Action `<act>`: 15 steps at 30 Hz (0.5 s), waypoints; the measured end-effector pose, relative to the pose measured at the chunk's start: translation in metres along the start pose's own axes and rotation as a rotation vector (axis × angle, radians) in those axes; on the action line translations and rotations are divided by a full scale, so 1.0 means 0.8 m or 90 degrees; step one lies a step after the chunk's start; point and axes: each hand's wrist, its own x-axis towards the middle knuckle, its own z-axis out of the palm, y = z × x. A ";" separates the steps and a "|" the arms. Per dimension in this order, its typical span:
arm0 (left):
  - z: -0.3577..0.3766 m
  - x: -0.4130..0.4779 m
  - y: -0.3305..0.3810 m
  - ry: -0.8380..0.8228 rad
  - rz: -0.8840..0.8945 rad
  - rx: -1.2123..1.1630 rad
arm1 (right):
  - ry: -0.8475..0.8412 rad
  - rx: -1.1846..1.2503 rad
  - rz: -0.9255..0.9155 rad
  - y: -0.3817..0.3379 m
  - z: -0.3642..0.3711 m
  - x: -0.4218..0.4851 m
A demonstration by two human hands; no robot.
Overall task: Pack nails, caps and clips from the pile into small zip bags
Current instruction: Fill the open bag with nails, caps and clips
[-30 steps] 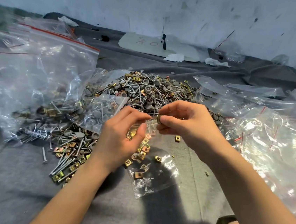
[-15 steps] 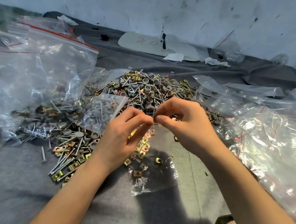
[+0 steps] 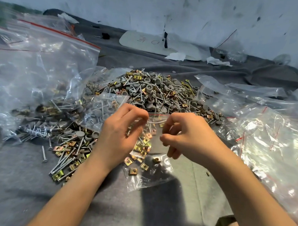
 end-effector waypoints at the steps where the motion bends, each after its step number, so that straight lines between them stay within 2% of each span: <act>1: 0.000 0.000 0.000 0.003 -0.006 -0.002 | -0.006 -0.031 -0.004 -0.001 0.006 0.001; 4: 0.000 0.000 0.000 0.007 -0.007 0.011 | -0.062 -0.263 0.014 -0.002 0.031 0.004; 6: -0.002 0.000 -0.001 0.001 -0.006 0.016 | -0.074 -0.350 0.034 -0.002 0.046 0.007; 15: -0.007 0.002 0.001 0.023 -0.048 -0.023 | -0.078 -0.362 -0.003 -0.003 0.056 0.008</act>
